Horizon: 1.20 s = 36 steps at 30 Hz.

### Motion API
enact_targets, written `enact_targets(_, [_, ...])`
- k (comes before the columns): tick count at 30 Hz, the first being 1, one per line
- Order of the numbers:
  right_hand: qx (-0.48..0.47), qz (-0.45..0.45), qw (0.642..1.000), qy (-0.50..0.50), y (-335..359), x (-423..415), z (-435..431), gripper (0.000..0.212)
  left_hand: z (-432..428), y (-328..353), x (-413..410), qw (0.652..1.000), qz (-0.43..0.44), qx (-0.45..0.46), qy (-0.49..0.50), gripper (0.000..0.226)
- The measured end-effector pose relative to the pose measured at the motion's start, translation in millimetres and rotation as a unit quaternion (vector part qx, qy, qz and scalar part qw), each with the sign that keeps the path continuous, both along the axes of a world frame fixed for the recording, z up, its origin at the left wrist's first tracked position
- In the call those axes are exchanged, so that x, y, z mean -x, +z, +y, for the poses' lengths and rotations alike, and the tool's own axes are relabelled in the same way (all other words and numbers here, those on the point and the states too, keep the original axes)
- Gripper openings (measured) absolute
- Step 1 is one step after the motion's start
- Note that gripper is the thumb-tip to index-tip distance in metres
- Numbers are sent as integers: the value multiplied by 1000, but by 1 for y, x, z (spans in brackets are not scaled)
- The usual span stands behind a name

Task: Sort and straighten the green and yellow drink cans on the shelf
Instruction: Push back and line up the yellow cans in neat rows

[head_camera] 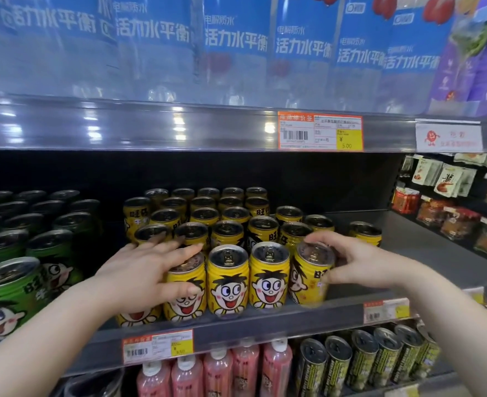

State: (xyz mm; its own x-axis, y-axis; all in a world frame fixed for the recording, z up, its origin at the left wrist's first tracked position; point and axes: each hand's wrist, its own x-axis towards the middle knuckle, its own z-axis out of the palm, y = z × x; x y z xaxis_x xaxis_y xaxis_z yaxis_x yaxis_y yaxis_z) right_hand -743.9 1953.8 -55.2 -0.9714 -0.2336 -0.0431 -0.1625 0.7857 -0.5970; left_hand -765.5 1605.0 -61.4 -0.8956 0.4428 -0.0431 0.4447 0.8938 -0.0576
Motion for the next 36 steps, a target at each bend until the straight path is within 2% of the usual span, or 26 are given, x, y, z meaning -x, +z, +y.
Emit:
enact_targets(2, [-33,24,999,-22,3,-3,-3,60,0,0,1,1000,-1,-4,0,100])
enact_targets(4, [-112,100,984,-95,-2,-4,-17,81,-1,0,1,1000,-3,-6,-1,100])
enact_targets(6, [-166,133,972,-103,-7,-3,-27,85,-1,0,1,1000,-4,-6,-1,99])
enact_targets(10, [-78,23,997,-13,6,-4,-15,71,-1,0,1,1000,-14,-4,0,100])
enact_targets(13, [-120,69,988,-69,0,-3,-21,84,-1,1,1,1000,-13,-6,-1,107])
enact_targets(15, [-126,115,980,-104,-7,0,-25,84,-1,1,1,1000,-8,-5,3,114])
enact_targets(18, [-64,57,996,-34,-3,5,-14,69,-2,1,0,1000,-5,-13,4,114])
enact_targets(21, [-29,26,999,14,-1,7,-4,74,-1,5,0,1000,-10,-25,8,119])
enact_targets(24, [-5,28,999,20,-1,5,0,64,1,12,-1,994,-54,-87,25,124])
enact_targets(26, [34,82,995,-34,3,5,13,50,4,17,-2,980,-68,-176,59,128])
enact_targets(28, [26,183,971,-153,11,10,32,41,14,20,-4,974,-47,-209,75,122])
enact_targets(29, [-13,209,954,-213,14,13,42,42,24,21,-6,977,-37,-196,69,114])
enact_targets(30, [-61,204,942,-258,13,18,51,48,35,21,-8,983,-31,-173,54,106])
enact_targets(32, [-145,129,935,-298,7,26,63,71,59,18,-12,992,-29,-123,18,87])
enact_targets(34, [-138,66,945,-289,-5,34,69,81,80,12,-12,996,-15,-85,-12,74])
enact_targets(36, [-79,64,958,-268,-15,37,75,74,94,9,-9,998,5,-61,-34,72])
